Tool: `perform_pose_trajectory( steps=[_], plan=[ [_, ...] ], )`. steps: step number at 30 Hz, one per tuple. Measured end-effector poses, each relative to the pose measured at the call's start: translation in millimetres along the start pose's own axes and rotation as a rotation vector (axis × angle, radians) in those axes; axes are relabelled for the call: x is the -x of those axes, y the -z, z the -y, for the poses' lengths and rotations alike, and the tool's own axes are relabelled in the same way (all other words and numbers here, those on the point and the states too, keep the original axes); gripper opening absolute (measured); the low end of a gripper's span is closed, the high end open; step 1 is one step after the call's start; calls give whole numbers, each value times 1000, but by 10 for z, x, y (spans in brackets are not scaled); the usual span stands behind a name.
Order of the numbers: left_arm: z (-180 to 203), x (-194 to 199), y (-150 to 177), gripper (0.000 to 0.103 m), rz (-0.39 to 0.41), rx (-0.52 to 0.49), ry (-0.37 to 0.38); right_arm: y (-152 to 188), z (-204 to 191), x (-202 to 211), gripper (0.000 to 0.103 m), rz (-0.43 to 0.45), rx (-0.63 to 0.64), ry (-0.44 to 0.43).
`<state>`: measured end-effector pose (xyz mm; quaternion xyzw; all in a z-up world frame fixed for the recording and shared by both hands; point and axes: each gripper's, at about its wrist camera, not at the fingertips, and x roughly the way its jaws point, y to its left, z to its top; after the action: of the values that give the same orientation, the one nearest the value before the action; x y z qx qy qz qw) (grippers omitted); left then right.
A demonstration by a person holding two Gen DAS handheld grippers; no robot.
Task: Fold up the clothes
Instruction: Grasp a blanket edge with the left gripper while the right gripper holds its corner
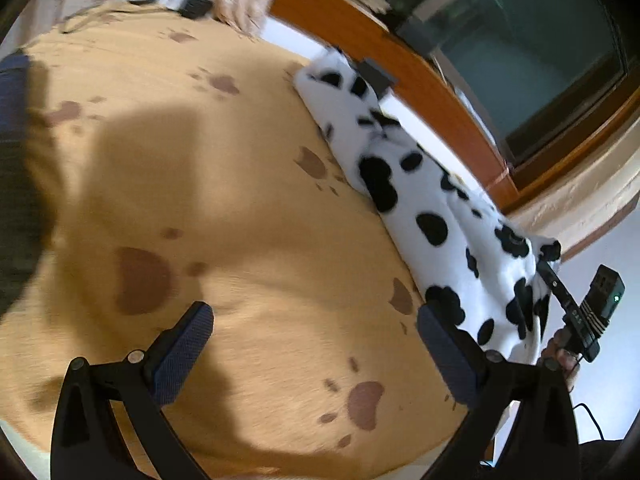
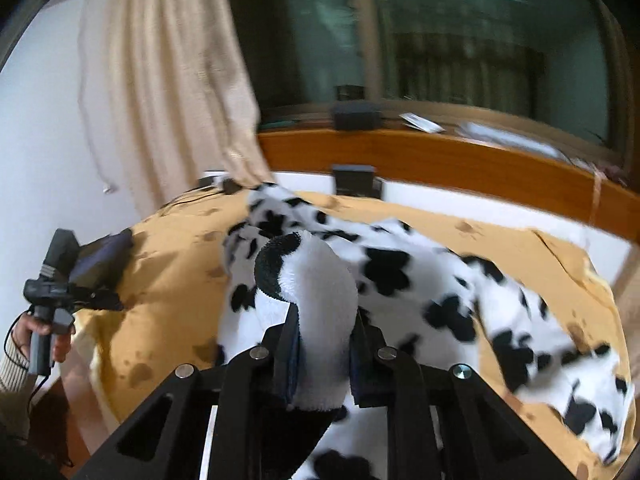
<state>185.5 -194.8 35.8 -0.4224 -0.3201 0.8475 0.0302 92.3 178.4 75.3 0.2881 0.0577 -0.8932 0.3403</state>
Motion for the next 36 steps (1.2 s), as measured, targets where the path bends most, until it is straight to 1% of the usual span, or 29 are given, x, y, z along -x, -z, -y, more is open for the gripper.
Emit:
perform_pose_trajectory(
  steps=[3, 4, 6, 8, 9, 11, 14, 16, 17, 19, 20, 22, 25, 27, 28, 29, 30, 31, 33, 34, 35, 36],
  plan=[
    [220, -270, -33, 102, -44, -38, 13, 71, 191, -71, 20, -3, -48, 20],
    [275, -333, -57, 102, -48, -50, 7, 93, 255, -100, 20, -3, -63, 26],
    [399, -469, -173, 102, -44, -71, -50, 129, 366, -98, 20, 7, -90, 48],
    [490, -553, -298, 102, -22, -94, -112, 158, 507, 29, 20, 29, -103, 80],
    [563, -620, -404, 102, -1, -116, -160, 157, 555, 61, 20, 46, -104, 104],
    [668, -755, -565, 102, 19, -148, -235, 142, 665, 115, 20, 86, -112, 151],
    [804, -1033, -735, 102, 6, -185, -317, 130, 843, 219, 20, 135, -138, 197],
    [928, -1310, -794, 102, -31, -222, -344, 151, 949, 257, 20, 152, -153, 216],
    [953, -1384, -794, 102, -37, -236, -364, 164, 1005, 273, 20, 159, -162, 222],
    [1062, -1616, -820, 102, -43, -273, -444, 195, 1110, 281, 20, 164, -187, 219],
    [1092, -1677, -824, 102, -40, -282, -465, 220, 1165, 280, 20, 166, -202, 218],
    [1154, -1781, -879, 102, -19, -307, -535, 268, 1270, 297, 20, 176, -232, 221],
    [1218, -1805, -944, 102, 35, -343, -596, 327, 1411, 347, 20, 199, -271, 241],
    [1245, -1779, -967, 102, 83, -371, -620, 348, 1487, 380, 20, 213, -289, 256],
    [1261, -1771, -959, 101, 95, -391, -610, 356, 1526, 395, 20, 219, -299, 261],
    [1292, -1776, -940, 92, 102, -428, -609, 363, 1567, 406, 20, 224, -309, 263],
    [1334, -1815, -924, 77, 101, -464, -626, 370, 1588, 411, 20, 227, -314, 264],
    [1361, -1842, -900, 69, 98, -495, -636, 377, 1607, 415, 20, 229, -319, 264],
    [1429, -1895, -899, 42, 91, -525, -630, 382, 1605, 410, 20, 232, -319, 264],
    [1462, -1922, -899, 35, 88, -541, -626, 384, 1595, 406, 20, 232, -317, 265],
    [1496, -1949, -899, 24, 85, -556, -623, 386, 1584, 405, 20, 233, -313, 266],
    [1530, -1973, -899, 19, 82, -571, -620, 389, 1572, 411, 20, 236, -308, 270]
  ],
)
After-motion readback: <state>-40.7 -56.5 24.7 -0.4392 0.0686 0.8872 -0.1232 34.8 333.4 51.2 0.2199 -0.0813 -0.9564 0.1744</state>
